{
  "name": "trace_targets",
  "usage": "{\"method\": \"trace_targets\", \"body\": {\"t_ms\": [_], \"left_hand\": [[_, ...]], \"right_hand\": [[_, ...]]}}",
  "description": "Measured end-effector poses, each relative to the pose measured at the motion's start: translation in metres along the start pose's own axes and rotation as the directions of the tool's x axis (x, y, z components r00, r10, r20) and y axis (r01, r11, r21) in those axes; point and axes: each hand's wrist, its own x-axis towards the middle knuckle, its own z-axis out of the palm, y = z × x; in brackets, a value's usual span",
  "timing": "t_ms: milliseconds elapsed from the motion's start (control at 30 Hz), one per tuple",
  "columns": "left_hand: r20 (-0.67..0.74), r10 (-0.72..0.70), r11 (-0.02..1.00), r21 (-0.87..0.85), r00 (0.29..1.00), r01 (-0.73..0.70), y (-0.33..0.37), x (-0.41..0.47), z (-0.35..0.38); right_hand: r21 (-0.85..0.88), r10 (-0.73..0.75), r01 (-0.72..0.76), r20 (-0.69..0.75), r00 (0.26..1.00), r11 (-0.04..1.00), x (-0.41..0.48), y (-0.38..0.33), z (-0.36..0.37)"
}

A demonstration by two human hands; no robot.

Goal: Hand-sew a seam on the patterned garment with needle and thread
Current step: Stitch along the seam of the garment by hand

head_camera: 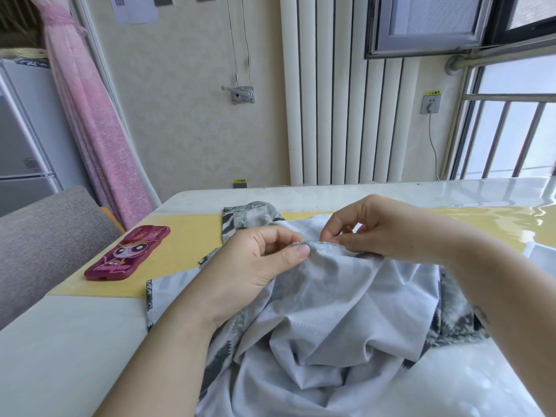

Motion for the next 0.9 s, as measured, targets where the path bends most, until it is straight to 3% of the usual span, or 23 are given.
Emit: {"method": "trace_targets", "body": {"t_ms": [600,900], "left_hand": [[0.09,-0.108,0.972,-0.199,0.99,0.125,-0.001,-0.001,-0.002],[0.121,-0.077,0.939,-0.325,0.99,0.113,-0.005,0.001,-0.004]], "right_hand": [[0.202,-0.029,0.013,0.072,0.997,0.979,0.004,0.007,0.004],[-0.026,-0.04,0.039,-0.043,0.998,0.999,0.002,-0.002,0.01]]}}
